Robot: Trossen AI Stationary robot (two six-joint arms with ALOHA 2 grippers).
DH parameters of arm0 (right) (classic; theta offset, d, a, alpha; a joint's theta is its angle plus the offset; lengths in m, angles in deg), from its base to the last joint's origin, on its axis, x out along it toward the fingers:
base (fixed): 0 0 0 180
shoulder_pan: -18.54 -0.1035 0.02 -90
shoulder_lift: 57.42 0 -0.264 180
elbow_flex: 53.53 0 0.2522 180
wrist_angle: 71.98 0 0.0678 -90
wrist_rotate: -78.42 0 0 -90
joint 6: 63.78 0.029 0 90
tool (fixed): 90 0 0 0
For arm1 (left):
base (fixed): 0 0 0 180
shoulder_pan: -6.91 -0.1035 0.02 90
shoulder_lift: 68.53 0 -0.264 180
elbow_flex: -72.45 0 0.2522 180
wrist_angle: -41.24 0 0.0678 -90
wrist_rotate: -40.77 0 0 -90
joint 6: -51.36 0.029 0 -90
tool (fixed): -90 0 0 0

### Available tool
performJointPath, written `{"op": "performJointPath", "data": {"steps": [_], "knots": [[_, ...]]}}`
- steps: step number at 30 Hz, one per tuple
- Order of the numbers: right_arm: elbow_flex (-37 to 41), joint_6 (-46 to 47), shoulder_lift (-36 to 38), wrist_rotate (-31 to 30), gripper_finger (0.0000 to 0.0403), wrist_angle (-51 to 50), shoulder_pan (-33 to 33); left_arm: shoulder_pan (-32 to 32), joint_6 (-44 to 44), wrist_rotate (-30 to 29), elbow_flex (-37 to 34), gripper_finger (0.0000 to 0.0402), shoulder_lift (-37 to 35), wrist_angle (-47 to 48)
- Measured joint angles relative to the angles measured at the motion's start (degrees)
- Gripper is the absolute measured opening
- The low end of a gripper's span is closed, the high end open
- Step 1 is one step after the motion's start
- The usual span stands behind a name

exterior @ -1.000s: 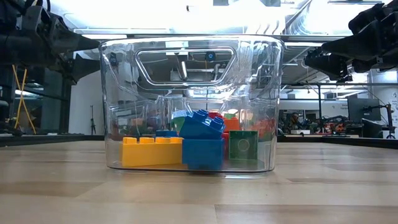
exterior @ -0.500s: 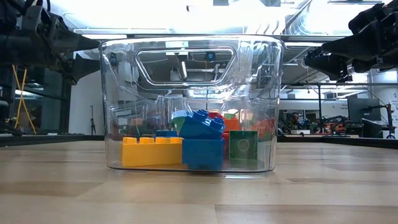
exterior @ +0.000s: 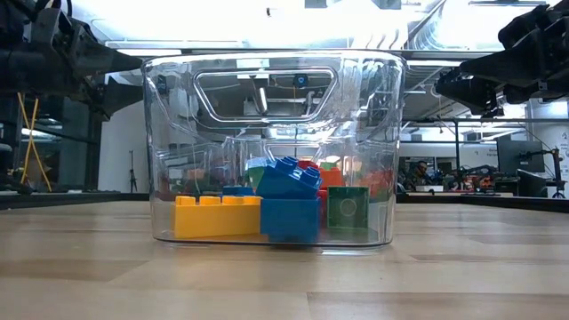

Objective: Sort blocks by size
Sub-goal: Return to Home Position

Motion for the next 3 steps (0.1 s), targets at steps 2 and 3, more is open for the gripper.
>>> {"op": "performJointPath", "data": {"steps": [2, 3], "knots": [[0.0, -0.01, 0.01, 0.0, 0.0325, 0.0, -0.02, -0.01, 0.0, -0.01, 0.0, 0.0319, 0.0, 0.0], [0.0, -0.01, -0.01, 0.01, 0.0325, 0.0, -0.02, 0.0, 0.0, 0.0, 0.0, 0.0319, 0.0, 0.01]]}}
